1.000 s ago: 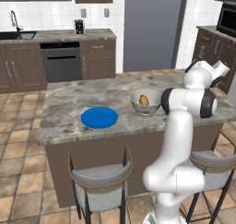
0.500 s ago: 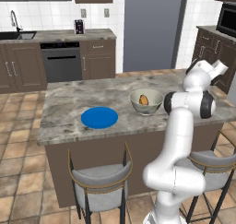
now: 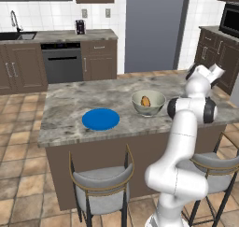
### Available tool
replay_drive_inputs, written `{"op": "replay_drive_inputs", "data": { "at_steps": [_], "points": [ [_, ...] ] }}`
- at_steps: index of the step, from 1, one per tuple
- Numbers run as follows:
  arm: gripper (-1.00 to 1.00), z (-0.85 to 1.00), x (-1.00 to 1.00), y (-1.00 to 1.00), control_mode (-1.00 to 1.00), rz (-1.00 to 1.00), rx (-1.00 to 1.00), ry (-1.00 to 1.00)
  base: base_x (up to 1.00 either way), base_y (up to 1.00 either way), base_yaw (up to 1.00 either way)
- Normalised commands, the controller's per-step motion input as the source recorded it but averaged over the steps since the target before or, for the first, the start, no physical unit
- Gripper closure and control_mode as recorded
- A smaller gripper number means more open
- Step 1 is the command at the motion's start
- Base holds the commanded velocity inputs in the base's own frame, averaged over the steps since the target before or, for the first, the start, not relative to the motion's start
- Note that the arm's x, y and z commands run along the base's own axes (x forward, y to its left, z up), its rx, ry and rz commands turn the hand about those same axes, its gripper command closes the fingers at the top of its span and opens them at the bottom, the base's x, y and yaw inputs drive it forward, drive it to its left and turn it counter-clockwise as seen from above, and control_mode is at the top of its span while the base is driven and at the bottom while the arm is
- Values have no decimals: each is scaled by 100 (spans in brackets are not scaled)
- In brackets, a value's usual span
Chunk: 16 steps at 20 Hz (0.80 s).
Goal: Pick the chicken drumstick and eggplant from their plates and place them in the bowl. Then put the bowl in the fridge.
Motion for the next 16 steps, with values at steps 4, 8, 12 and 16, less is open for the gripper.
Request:
{"op": "replay_drive_inputs", "data": {
  "at_steps": [4, 8, 12, 16],
  "points": [
    [-100, -10, 45, -3, -100, 0, -6, 2, 0, 0, 0],
    [-100, -6, 37, -14, -100, 0, -5, 4, 0, 0, 0],
    [-100, -13, 28, -18, -100, 1, -6, 7, 0, 0, 0],
    [-100, -8, 31, -22, -100, 0, -4, 7, 0, 0, 0]
  ]
}}
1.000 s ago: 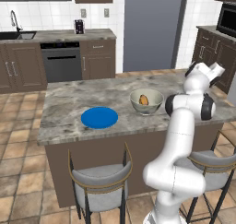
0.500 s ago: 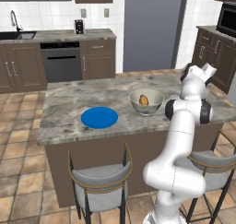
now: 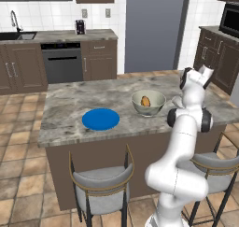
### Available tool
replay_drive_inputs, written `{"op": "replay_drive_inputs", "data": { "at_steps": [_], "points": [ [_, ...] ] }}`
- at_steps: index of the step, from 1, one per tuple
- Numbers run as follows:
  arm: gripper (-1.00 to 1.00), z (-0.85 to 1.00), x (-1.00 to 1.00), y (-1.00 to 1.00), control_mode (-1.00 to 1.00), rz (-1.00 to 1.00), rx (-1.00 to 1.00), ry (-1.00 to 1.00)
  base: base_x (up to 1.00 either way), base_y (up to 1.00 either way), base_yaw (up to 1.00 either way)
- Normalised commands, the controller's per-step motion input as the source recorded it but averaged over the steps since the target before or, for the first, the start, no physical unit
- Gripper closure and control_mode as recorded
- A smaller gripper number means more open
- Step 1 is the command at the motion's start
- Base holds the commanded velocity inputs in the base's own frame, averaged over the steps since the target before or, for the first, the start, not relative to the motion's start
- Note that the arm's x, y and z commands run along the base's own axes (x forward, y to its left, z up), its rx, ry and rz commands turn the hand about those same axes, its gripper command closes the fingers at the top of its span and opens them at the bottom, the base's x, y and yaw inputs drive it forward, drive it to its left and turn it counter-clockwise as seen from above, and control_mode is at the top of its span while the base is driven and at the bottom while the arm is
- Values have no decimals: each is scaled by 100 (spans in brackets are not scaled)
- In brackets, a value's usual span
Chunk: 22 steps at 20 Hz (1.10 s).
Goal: Pick the chicken drumstick and eggplant from their plates and place them in the bowl. Then put the bowl in the fridge.
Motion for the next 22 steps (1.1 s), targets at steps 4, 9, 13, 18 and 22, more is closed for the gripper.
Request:
{"op": "replay_drive_inputs", "data": {
  "at_steps": [4, 9, 13, 18, 22],
  "points": [
    [-100, -1, 42, -21, -100, 0, -1, 8, 0, 0, 0],
    [-100, 0, 46, -25, -100, 1, 0, 11, 0, 0, 0],
    [-100, 2, 48, -28, -100, 1, 0, 10, 0, 0, 0],
    [100, 1, 43, -17, -100, 2, 0, 20, 0, 0, 0],
    [100, 10, 37, -12, -100, 7, 1, 24, 0, 0, 0]
  ]
}}
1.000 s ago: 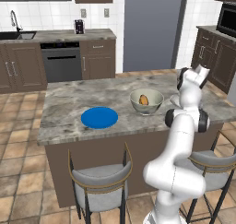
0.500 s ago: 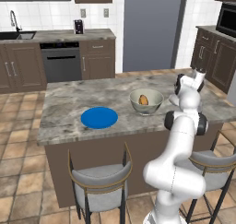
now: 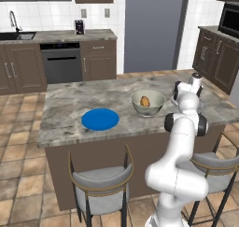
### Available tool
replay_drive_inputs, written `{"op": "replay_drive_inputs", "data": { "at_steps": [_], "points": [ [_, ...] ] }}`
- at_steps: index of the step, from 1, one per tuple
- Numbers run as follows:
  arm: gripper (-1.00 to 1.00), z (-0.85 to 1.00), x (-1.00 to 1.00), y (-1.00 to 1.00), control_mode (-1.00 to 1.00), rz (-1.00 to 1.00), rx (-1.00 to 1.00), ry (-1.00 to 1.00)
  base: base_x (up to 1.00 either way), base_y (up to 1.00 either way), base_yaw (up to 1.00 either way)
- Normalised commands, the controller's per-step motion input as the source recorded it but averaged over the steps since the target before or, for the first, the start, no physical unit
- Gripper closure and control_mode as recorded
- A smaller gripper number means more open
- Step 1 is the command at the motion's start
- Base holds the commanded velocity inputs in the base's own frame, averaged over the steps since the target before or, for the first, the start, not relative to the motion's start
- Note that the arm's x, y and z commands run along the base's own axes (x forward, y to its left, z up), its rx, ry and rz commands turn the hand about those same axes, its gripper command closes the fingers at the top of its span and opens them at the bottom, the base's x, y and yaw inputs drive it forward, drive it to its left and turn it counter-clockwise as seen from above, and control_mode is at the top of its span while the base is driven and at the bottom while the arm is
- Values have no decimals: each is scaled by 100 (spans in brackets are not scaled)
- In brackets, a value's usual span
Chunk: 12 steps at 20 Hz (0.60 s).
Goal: Pick the chicken drumstick and eggplant from their plates and place them in the bowl. Then put the bowl in the fridge.
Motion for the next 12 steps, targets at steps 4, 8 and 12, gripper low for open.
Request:
{"op": "replay_drive_inputs", "data": {
  "at_steps": [4, 8, 12],
  "points": [
    [100, 32, 23, -13, -100, 8, 4, 18, 0, 0, 0],
    [100, 54, 10, -9, -100, 9, 11, 17, 0, 0, 0],
    [100, 65, -6, -10, -100, 9, 18, 6, 0, 0, 0]
  ]
}}
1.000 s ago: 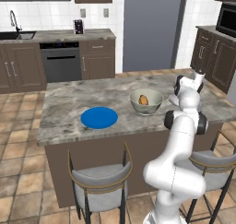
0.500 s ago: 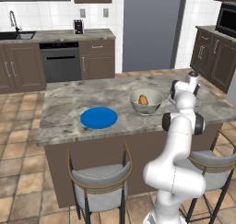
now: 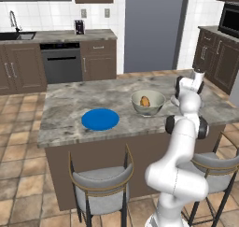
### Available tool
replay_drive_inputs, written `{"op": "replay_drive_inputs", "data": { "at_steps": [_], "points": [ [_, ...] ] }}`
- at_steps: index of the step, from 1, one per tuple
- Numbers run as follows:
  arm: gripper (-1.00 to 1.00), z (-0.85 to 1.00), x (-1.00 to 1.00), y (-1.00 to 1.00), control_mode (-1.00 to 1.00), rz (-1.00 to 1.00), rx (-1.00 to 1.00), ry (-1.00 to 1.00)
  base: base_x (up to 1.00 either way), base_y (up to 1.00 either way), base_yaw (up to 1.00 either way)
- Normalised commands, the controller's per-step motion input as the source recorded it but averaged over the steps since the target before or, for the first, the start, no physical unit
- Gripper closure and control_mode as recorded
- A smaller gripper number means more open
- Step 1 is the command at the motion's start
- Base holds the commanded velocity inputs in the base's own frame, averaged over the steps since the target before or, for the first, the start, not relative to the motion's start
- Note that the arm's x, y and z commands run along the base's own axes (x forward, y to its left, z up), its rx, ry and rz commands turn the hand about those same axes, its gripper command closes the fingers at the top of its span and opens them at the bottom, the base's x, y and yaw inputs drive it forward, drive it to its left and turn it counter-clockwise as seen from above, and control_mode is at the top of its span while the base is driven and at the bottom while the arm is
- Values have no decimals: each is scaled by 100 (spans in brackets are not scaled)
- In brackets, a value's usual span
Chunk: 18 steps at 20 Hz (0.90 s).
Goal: Pick the chicken drumstick and eggplant from their plates and place them in the bowl. Then put the bowl in the fridge.
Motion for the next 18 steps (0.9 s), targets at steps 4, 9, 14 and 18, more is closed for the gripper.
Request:
{"op": "replay_drive_inputs", "data": {
  "at_steps": [4, 9, 14, 18],
  "points": [
    [100, 66, -29, -2, -100, 6, 27, 9, 0, 0, 0],
    [100, 52, -51, 4, -100, 0, 24, 16, 0, 0, 0],
    [100, 30, -57, 19, -100, 0, 16, 18, 0, 0, 0],
    [100, 36, -53, 28, -100, 0, 9, 18, 0, 0, 0]
  ]
}}
